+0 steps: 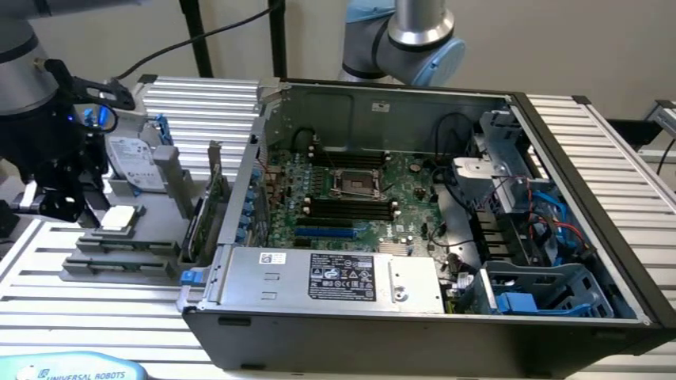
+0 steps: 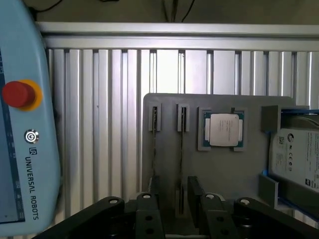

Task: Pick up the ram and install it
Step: 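Pick up the ram and move it above insertion slot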

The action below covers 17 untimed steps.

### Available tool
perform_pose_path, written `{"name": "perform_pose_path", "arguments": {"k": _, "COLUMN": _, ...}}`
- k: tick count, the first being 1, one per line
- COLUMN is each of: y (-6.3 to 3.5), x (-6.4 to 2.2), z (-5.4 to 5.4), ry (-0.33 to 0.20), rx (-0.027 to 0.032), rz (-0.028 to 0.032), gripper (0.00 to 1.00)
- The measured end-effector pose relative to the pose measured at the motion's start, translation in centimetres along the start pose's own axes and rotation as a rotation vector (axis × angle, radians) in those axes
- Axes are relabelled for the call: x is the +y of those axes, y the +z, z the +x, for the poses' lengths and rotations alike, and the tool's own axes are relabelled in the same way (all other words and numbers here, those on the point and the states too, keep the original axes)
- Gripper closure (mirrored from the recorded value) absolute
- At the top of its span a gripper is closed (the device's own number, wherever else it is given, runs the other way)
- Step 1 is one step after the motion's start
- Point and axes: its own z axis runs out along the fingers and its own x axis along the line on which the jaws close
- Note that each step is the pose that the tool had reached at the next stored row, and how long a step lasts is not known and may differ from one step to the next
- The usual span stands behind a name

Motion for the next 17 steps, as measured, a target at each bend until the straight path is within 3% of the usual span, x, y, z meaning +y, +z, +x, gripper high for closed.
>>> {"name": "perform_pose_path", "arguments": {"k": 17, "y": 2.86, "x": -0.72, "z": 1.2, "ry": 0.007, "rx": -0.0004, "rz": 0.0002, "gripper": 0.64}}
